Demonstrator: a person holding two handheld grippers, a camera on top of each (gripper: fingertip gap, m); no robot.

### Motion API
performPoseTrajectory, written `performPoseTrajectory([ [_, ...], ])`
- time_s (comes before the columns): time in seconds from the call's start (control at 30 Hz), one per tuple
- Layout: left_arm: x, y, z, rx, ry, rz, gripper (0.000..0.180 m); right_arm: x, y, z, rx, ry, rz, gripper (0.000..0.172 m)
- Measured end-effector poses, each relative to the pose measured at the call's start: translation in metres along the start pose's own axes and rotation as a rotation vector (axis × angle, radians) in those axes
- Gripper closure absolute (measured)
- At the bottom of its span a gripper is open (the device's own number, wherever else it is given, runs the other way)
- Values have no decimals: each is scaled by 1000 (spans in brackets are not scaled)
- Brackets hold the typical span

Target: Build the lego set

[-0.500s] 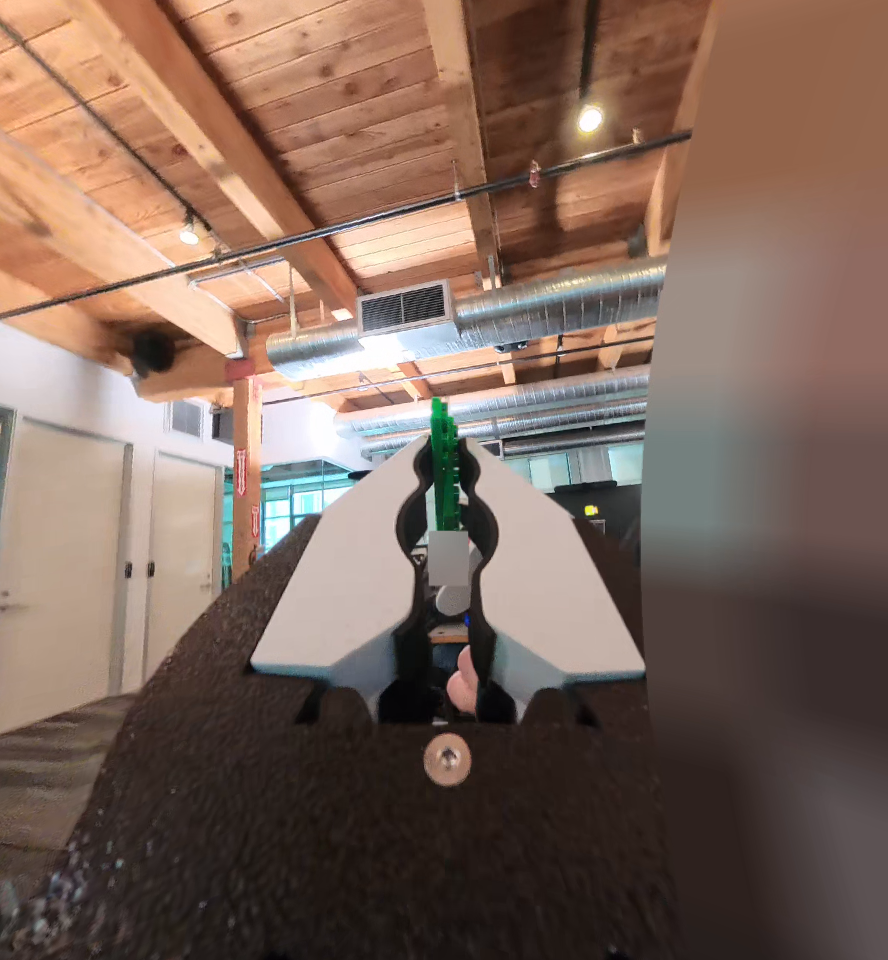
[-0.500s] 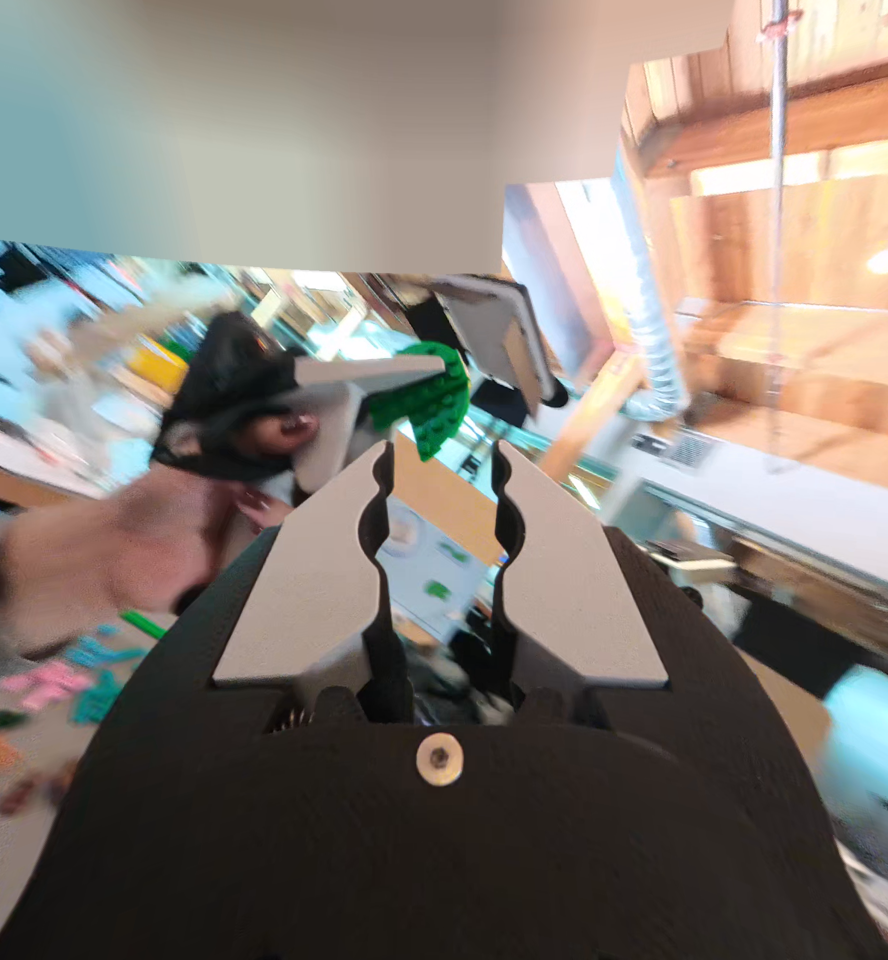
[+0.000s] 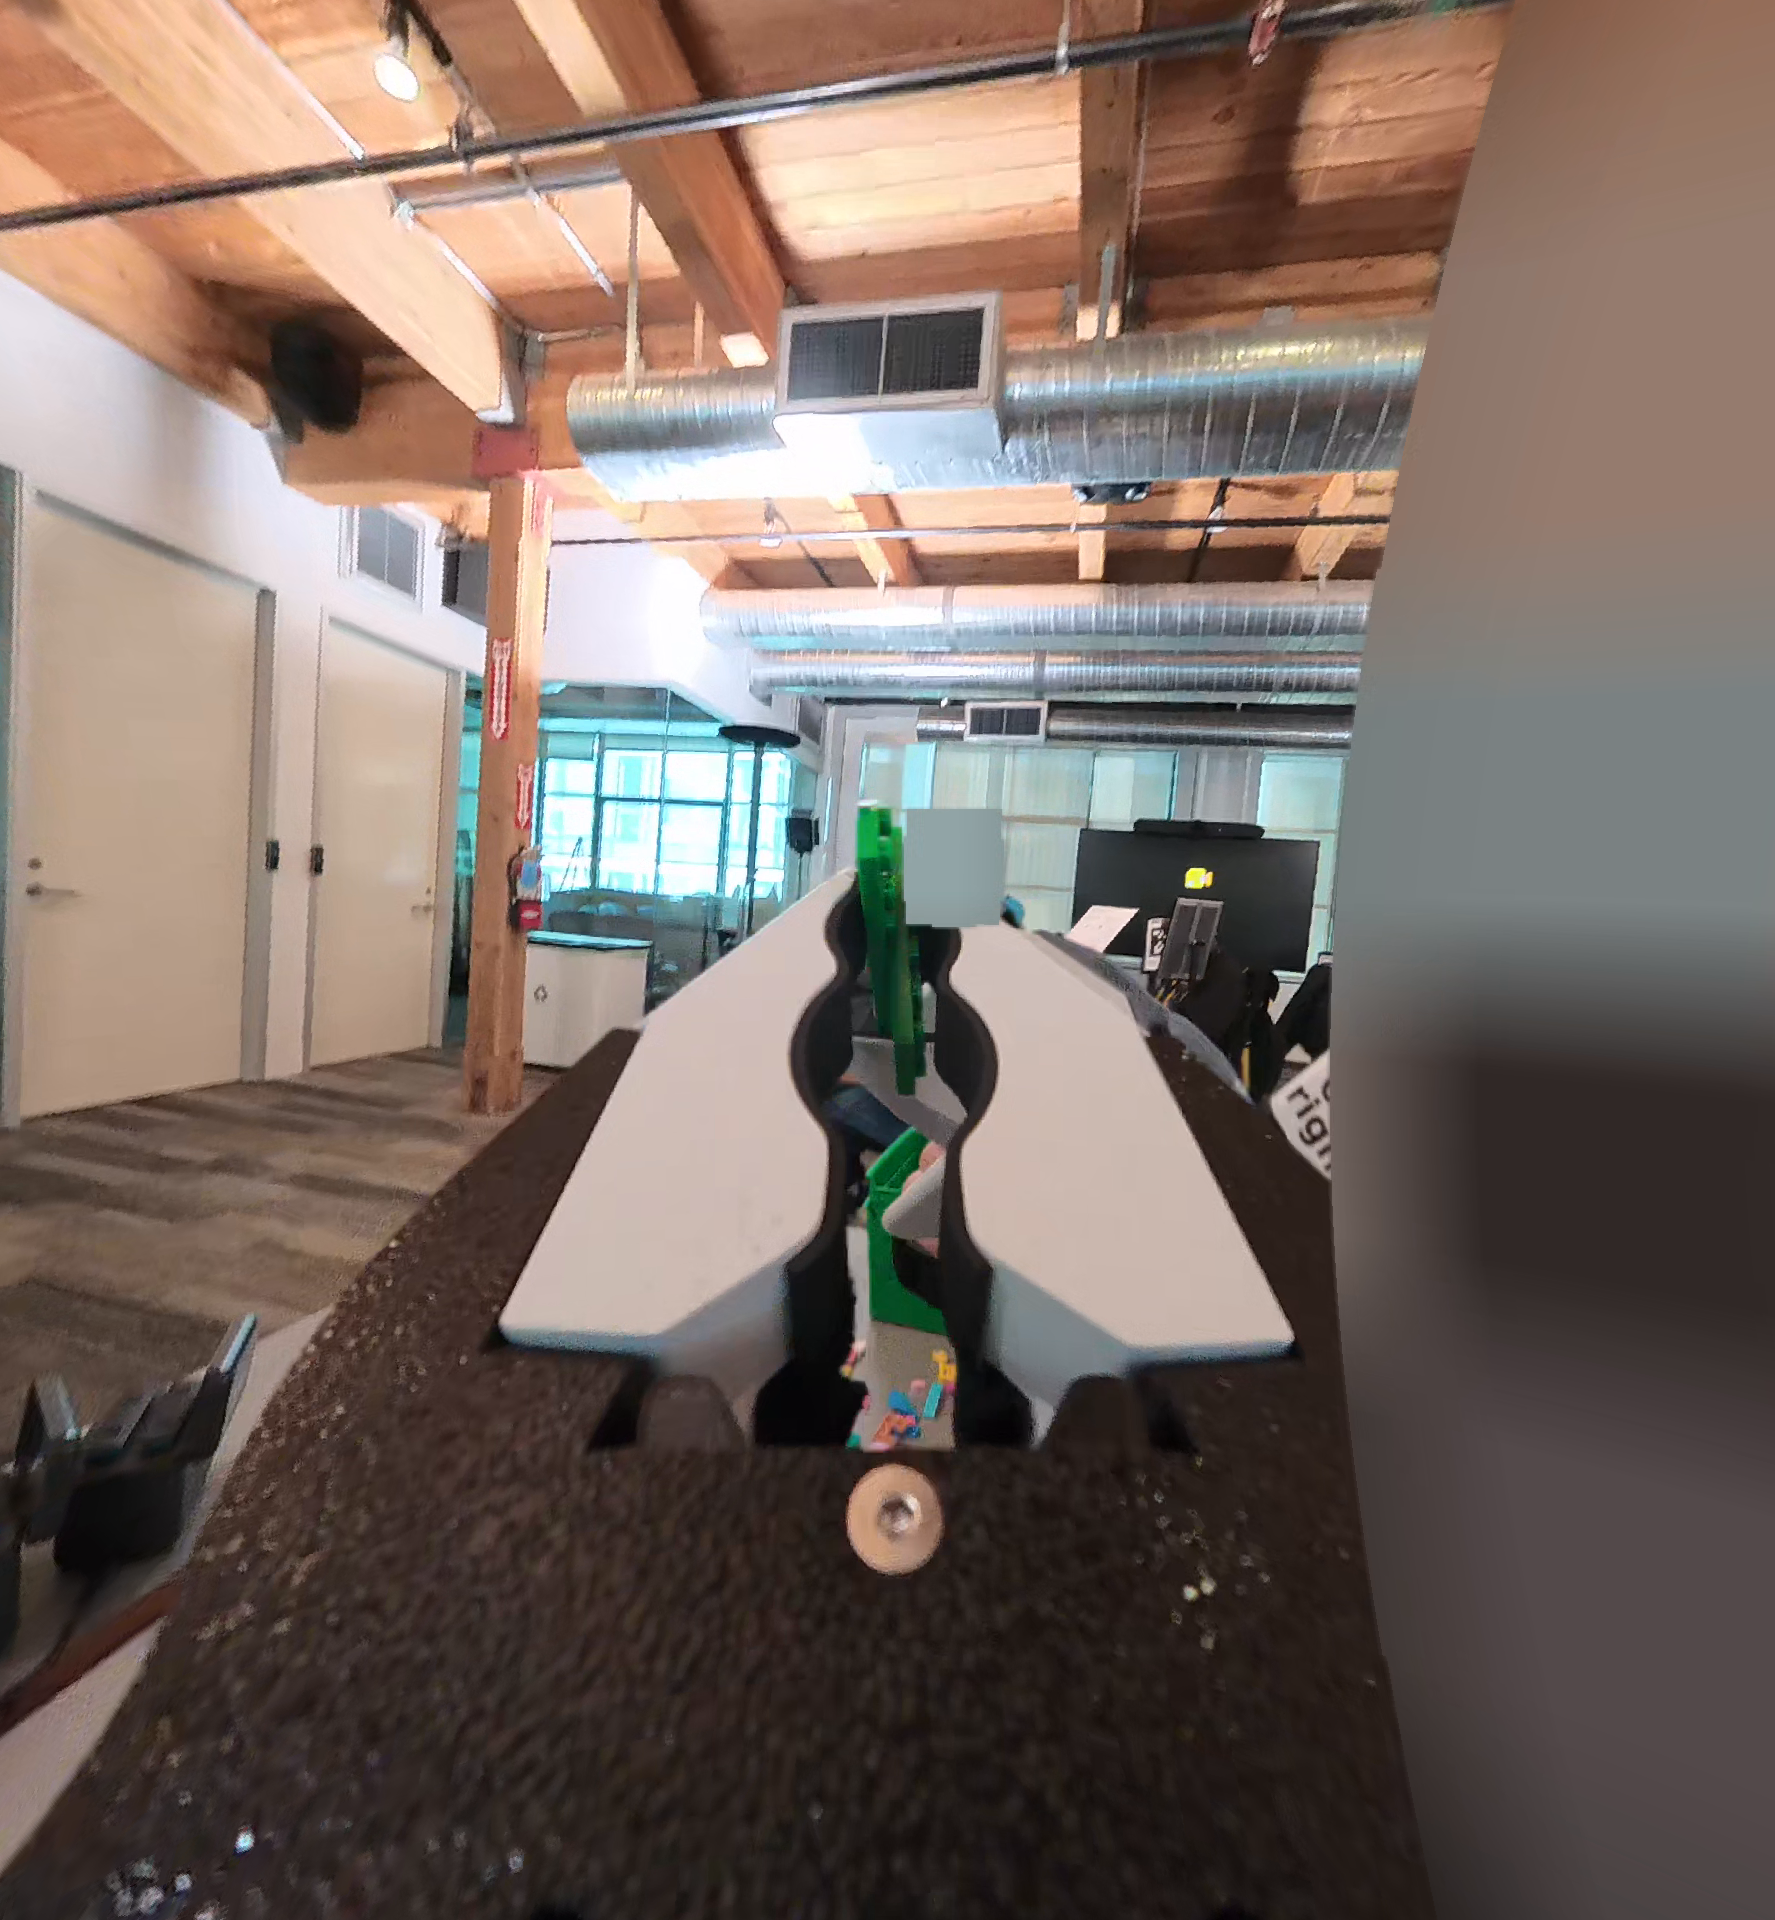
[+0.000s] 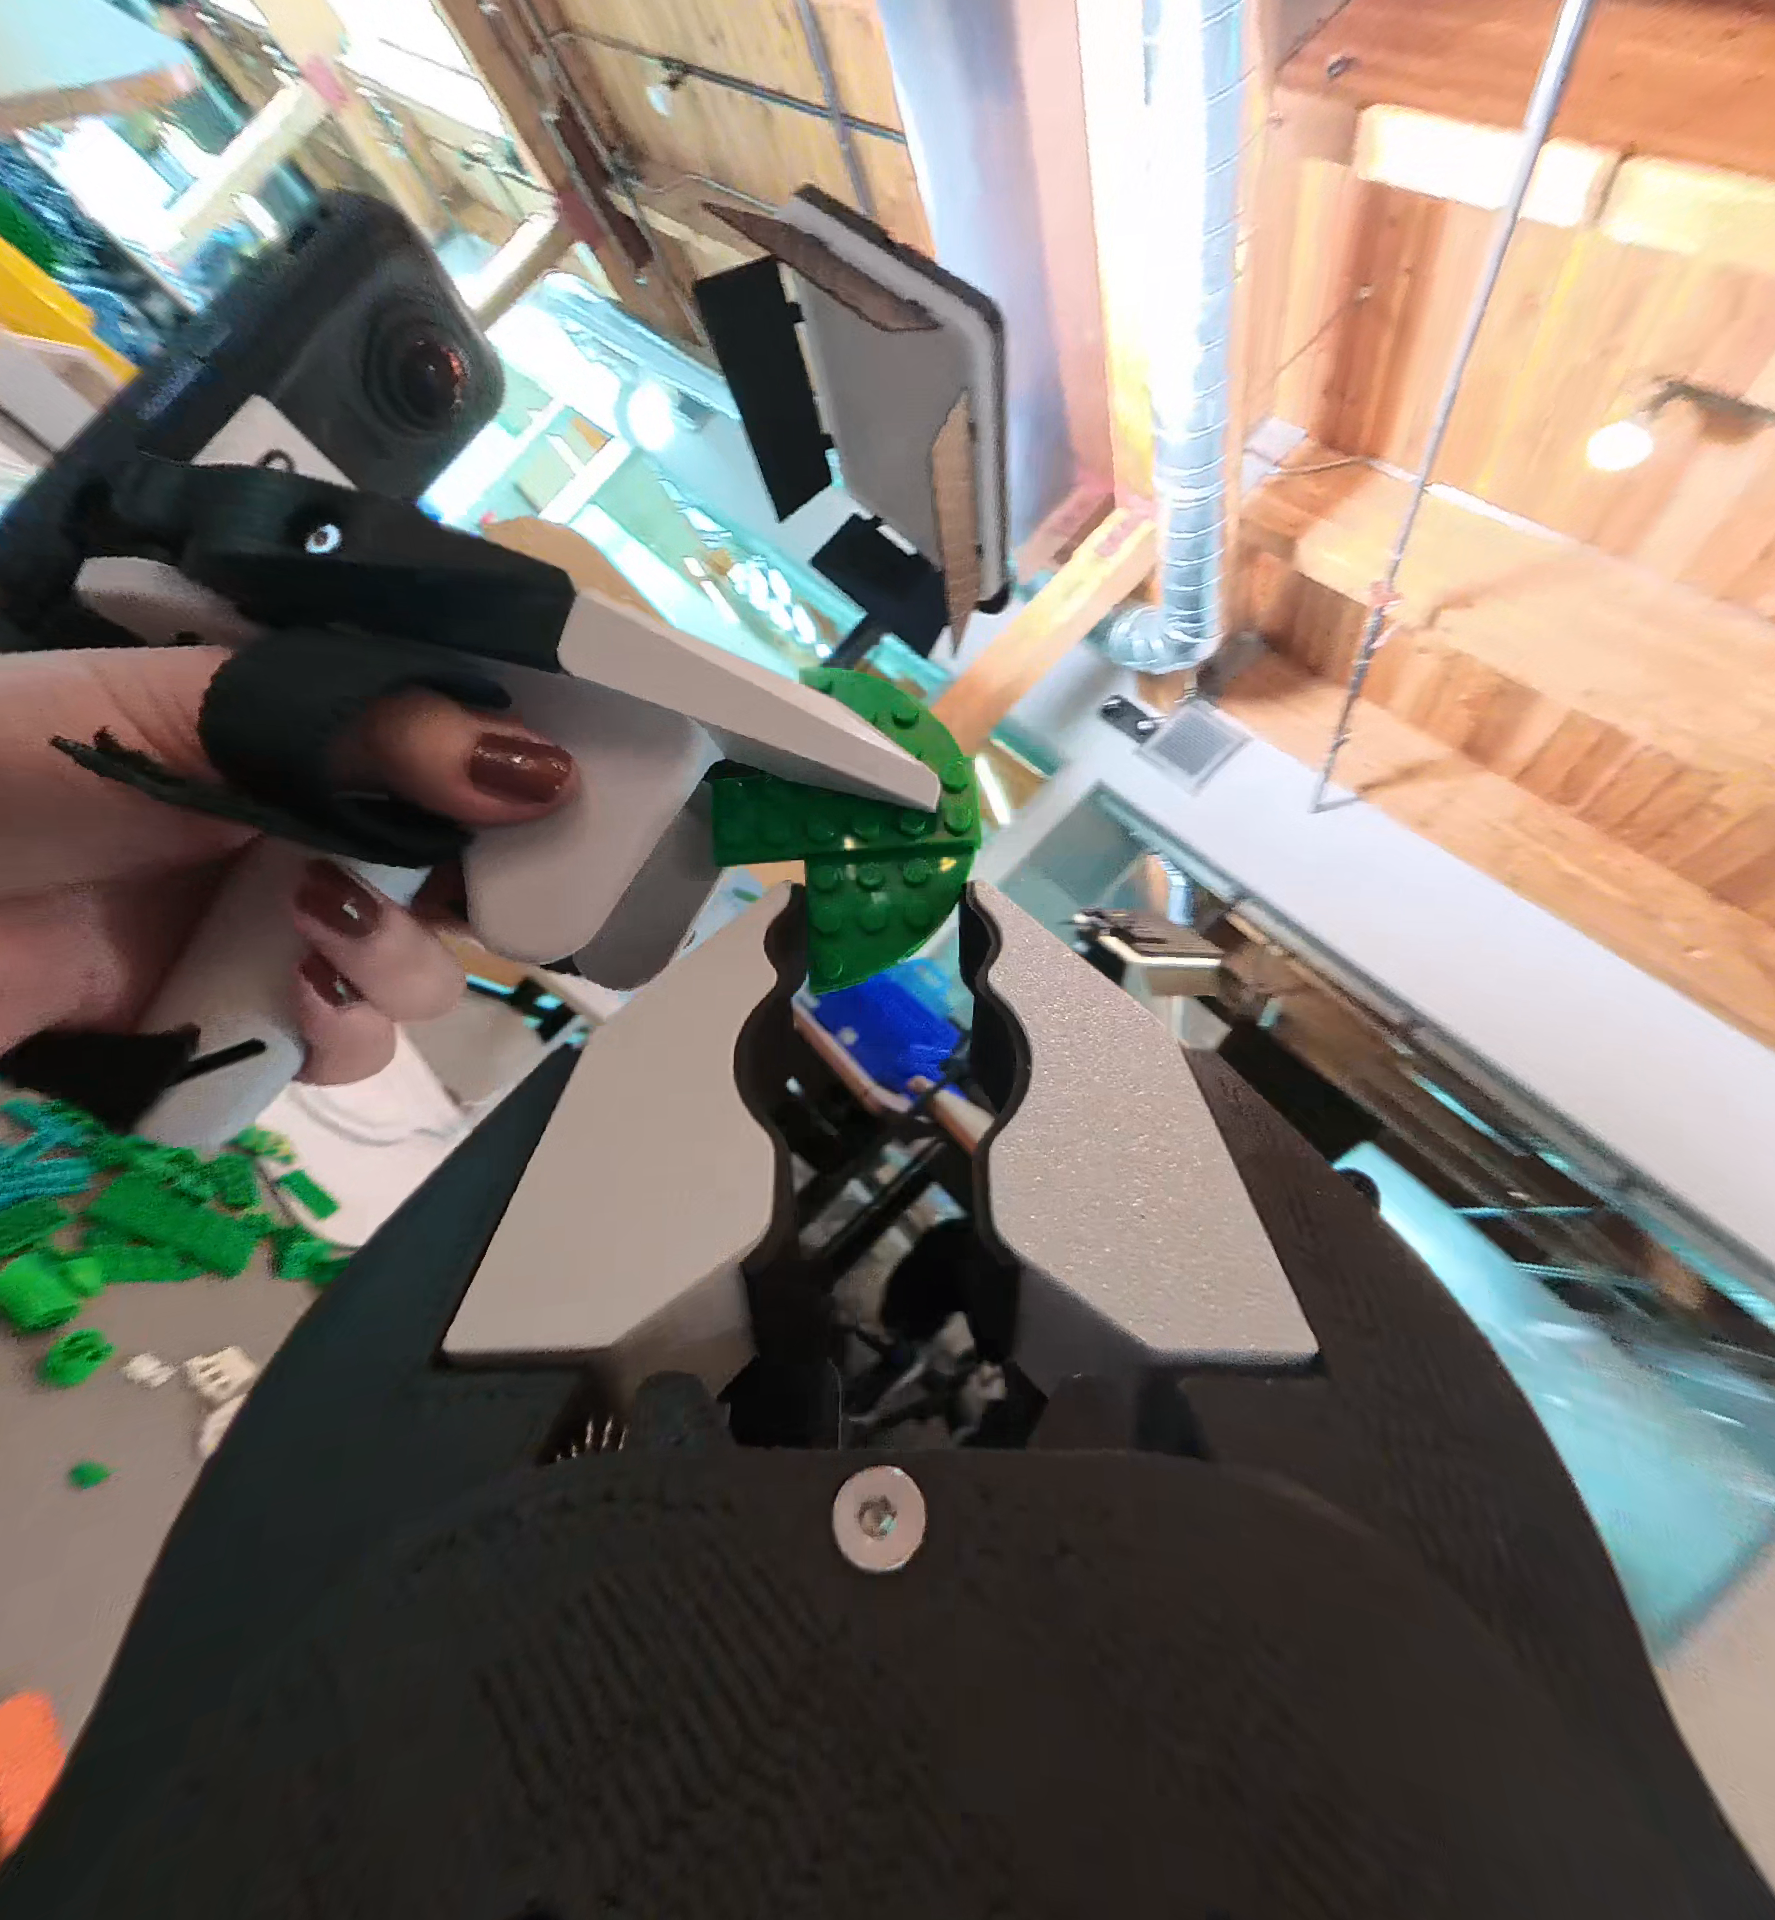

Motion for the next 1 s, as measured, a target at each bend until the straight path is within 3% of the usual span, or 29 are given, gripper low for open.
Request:
performPoseTrajectory([
  [0.1, 8, 3, -3, -81, 29, 4, 170, 7, 5, -2, -111, 16, 52, 145],
  [0.27, 10, 16, -37, -393, 44, 177, 156, 27, 29, -4, -350, 76, 107, 144],
  [0.43, -3, 6, -116, -617, -54, 277, 129, 48, 83, -13, -724, 132, 183, 144],
  [0.63, 13, -8, -222, -885, -171, 184, 126, 61, 187, -37, -1293, 121, 300, 144],
  [0.8, 34, -19, -269, -983, -153, 83, 127, 76, 242, -61, -1514, 224, 345, 144],
  [1.0, 34, -28, -276, -987, -90, 112, 128, 90, 261, -89, -1608, 360, 296, 144],
])
Point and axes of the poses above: each gripper's, where its closed fingertips meet, z out along the fingers, x out of its underside, y = z × x across the jaws, the point moved 3 cm from there along -z, back along the fingers, and after that the axes turned 5 degrees about -z, right-handed, at the moved point
